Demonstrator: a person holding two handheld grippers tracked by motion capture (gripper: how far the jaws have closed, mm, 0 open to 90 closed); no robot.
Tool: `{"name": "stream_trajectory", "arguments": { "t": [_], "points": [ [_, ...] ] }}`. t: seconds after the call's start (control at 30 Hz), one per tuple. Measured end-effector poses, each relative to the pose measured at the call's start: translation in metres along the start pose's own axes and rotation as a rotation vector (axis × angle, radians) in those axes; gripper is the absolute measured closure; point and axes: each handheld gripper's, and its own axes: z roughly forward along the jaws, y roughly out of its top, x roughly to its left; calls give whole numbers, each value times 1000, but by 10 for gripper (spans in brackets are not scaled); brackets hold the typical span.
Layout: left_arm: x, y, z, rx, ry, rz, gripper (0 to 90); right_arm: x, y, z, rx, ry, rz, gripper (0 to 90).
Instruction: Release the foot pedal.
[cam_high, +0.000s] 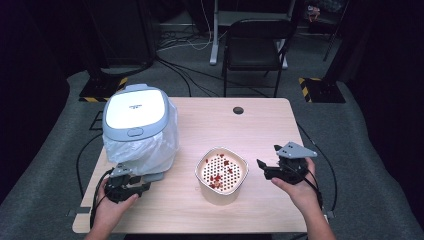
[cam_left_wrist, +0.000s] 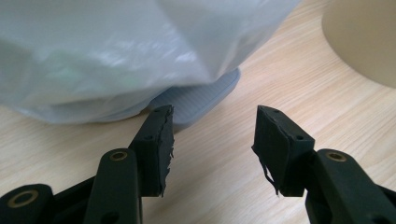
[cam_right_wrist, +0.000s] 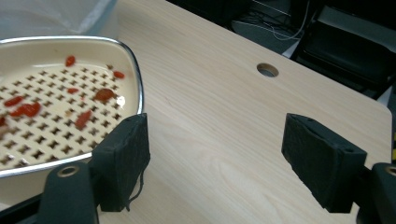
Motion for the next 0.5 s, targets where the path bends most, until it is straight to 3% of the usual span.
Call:
{"name": "stream_trajectory", "arguments": {
  "t": [0.2,0.3,0.4,0.5],
  "points": [
    [9,-6,-5,-2,27,9,468,-8,-27,4,19,-49,52,230],
    [14,-12,-6,-18,45,-29,451,-13,-44,9,27,-60,100,230],
    [23,-18,-7,-28,84,-40,433,-16,-60,17,59,-90,100,228],
    [33,-21,-10,-42,101,-58,425,-18,-82,29,91,-92,134,228]
  ]
}}
